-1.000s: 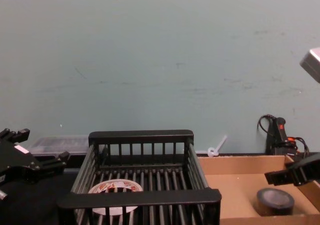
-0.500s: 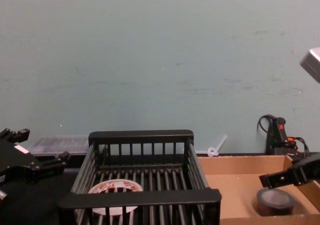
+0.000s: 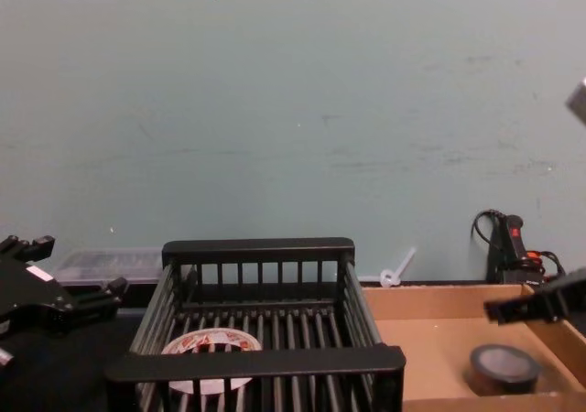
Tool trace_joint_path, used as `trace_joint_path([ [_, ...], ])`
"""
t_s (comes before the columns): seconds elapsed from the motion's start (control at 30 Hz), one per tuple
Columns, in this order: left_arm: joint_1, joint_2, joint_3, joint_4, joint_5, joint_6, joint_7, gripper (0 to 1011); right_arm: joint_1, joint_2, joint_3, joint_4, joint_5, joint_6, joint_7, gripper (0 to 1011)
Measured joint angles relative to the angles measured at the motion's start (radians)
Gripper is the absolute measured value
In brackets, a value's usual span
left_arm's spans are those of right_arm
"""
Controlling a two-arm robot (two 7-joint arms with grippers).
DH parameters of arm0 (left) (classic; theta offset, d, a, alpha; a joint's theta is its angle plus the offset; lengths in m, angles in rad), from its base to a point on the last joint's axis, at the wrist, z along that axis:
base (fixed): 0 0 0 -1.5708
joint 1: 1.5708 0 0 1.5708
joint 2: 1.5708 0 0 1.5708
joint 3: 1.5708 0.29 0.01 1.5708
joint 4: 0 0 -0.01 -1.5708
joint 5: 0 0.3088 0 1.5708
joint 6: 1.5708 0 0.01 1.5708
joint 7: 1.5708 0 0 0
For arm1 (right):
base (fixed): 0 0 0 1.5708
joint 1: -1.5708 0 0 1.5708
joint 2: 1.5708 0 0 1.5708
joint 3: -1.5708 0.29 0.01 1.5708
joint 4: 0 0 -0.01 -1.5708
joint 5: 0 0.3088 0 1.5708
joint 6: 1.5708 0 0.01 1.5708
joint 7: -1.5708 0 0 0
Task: Pick up the white tape and place it into the black box , Pick up the silver tape and place it into the brown box.
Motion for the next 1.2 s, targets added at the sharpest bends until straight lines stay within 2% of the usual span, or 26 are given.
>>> trace_joint_path([
  [0.07, 0.0, 0.0, 0.0, 0.0, 0.0, 0.0, 0.0, 1001, -0.017, -0.009, 0.019, -0.013, -0.007, -0.031, -0.027, 1002],
  [0.1, 0.0, 0.0, 0.0, 0.0, 0.0, 0.0, 0.0, 1001, -0.038, -0.021, 0.038, -0.027, -0.019, -0.076, -0.065, 1002],
  [0.17, 0.0, 0.0, 0.0, 0.0, 0.0, 0.0, 0.0, 1001, -0.059, -0.035, 0.057, -0.037, -0.032, -0.128, -0.103, 1002],
  [0.2, 0.0, 0.0, 0.0, 0.0, 0.0, 0.0, 0.0, 1001, -0.078, -0.049, 0.073, -0.042, -0.044, -0.18, -0.136, 1002],
  [0.3, 0.0, 0.0, 0.0, 0.0, 0.0, 0.0, 0.0, 1001, -0.102, -0.068, 0.092, -0.041, -0.062, -0.261, -0.178, 1002],
  [0.33, 0.0, 0.0, 0.0, 0.0, 0.0, 0.0, 0.0, 1001, -0.117, -0.081, 0.1, -0.034, -0.077, -0.318, -0.205, 1002],
  [0.43, 0.0, 0.0, 0.0, 0.0, 0.0, 0.0, 0.0, 1001, -0.137, -0.098, 0.111, -0.011, -0.103, -0.4, -0.238, 1002],
  [0.57, 0.0, 0.0, 0.0, 0.0, 0.0, 0.0, 0.0, 1001, -0.149, -0.111, 0.114, 0.024, -0.139, -0.461, -0.261, 1002],
  [0.8, 0.0, 0.0, 0.0, 0.0, 0.0, 0.0, 0.0, 1002, -0.151, -0.121, 0.12, 0.054, -0.165, -0.472, -0.265, 1002],
  [1.2, 0.0, 0.0, 0.0, 0.0, 0.0, 0.0, 0.0, 1001, -0.157, -0.135, 0.137, 0.06, -0.176, -0.446, -0.262, 1002],
])
